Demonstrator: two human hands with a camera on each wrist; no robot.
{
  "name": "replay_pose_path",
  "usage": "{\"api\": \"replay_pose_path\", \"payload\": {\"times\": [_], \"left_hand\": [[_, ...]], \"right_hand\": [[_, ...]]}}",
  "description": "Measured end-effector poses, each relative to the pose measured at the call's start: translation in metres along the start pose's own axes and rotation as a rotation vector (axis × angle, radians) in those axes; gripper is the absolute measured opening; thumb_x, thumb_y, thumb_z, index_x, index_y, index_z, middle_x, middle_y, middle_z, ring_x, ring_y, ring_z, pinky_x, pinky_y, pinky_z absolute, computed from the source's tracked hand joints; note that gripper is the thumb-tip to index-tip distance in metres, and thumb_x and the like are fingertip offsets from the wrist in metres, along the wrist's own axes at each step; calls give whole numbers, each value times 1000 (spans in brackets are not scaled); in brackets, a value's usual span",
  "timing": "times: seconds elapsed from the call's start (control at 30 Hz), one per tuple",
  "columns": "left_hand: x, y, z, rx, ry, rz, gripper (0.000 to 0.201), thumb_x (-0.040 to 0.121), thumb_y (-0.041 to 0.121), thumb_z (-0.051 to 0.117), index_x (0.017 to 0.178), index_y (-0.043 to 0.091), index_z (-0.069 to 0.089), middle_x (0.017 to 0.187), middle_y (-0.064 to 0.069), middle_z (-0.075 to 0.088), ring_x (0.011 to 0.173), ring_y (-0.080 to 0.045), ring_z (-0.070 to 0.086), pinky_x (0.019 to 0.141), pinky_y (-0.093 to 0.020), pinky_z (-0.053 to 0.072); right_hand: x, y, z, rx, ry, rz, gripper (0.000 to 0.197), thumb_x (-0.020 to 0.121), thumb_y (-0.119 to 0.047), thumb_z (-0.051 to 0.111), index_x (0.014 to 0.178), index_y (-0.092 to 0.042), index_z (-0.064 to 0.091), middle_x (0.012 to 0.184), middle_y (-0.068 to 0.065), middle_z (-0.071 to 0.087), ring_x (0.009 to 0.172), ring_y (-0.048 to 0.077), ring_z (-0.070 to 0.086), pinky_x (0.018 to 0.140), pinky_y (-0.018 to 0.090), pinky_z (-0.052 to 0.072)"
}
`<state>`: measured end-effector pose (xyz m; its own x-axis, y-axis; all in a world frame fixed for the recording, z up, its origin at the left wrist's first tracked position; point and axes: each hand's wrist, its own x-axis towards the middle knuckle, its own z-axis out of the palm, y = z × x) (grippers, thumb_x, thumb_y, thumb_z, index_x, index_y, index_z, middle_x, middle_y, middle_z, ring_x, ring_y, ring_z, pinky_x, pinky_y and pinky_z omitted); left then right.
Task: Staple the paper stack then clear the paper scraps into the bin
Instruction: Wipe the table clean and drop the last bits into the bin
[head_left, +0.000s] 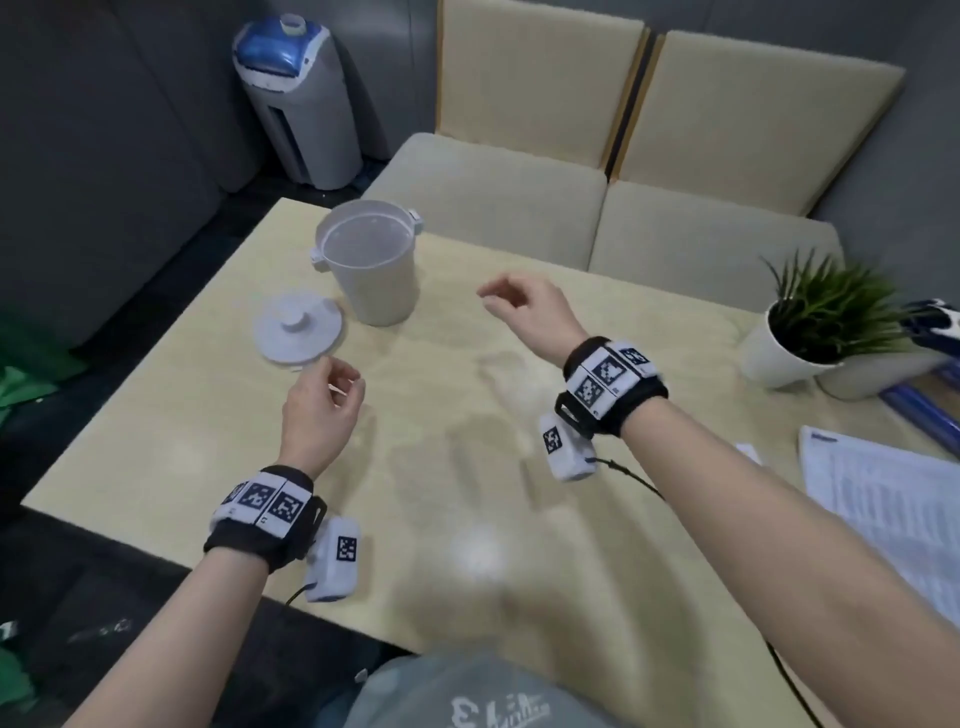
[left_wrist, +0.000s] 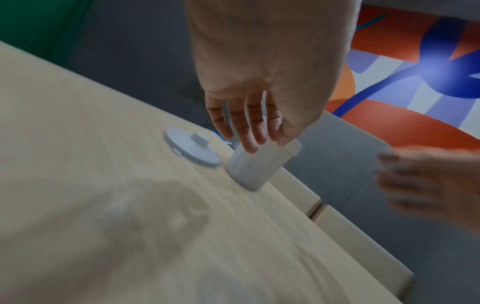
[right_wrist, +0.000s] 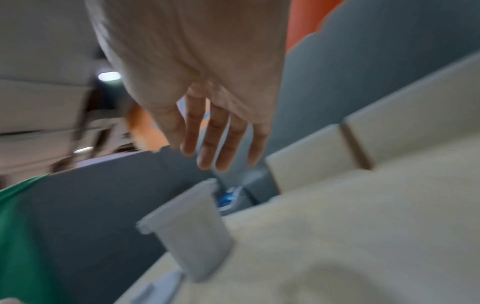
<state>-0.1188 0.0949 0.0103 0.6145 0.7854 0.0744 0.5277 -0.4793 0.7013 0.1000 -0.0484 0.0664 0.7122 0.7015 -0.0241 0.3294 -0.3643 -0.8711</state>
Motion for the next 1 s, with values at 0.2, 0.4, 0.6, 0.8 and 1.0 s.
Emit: {"api": "replay_pose_path", "payload": {"times": [0.2, 0.4, 0.6, 0.8, 1.0], "left_hand": [[-22, 27, 50, -31, -138, 75, 5, 87, 15, 60, 90, 12, 60, 87, -4, 64, 70, -21, 59, 75, -36, 48], [-37, 52, 83, -57, -242, 145, 3, 87, 14, 59, 89, 13, 60, 86, -4, 64, 67, -18, 56, 70, -30, 45], [-45, 55, 88, -68, -295, 154, 4, 88, 12, 57, 89, 11, 61, 87, -4, 63, 66, -17, 55, 68, -28, 40], [-46, 52, 88, -48, -322, 155, 6, 89, 13, 56, 89, 11, 61, 84, -2, 61, 66, -19, 54, 67, -29, 40], [-47, 49, 89, -43, -348, 172, 5, 88, 11, 56, 89, 12, 61, 86, -2, 62, 66, -19, 55, 67, -28, 41]], "right_hand": [[-140, 134, -12, -18, 138, 577, 6, 81, -12, 65, 83, -17, 63, 84, 1, 67, 86, 25, 66, 81, 36, 54], [-170, 142, 20, -270, 53, 446, 16, 75, -23, 69, 89, -26, 62, 82, -6, 56, 80, 17, 56, 78, 31, 46], [-165, 140, 24, -401, 50, 412, 7, 78, -26, 64, 85, -27, 65, 81, -9, 51, 83, 16, 54, 81, 32, 44], [-156, 135, 21, -417, 57, 460, 2, 80, -26, 67, 81, -24, 67, 86, -7, 55, 80, 13, 52, 72, 27, 41], [-145, 128, 22, -494, -14, 499, 11, 87, -16, 60, 90, -13, 70, 103, 4, 70, 95, 25, 64, 75, 30, 47]]}}
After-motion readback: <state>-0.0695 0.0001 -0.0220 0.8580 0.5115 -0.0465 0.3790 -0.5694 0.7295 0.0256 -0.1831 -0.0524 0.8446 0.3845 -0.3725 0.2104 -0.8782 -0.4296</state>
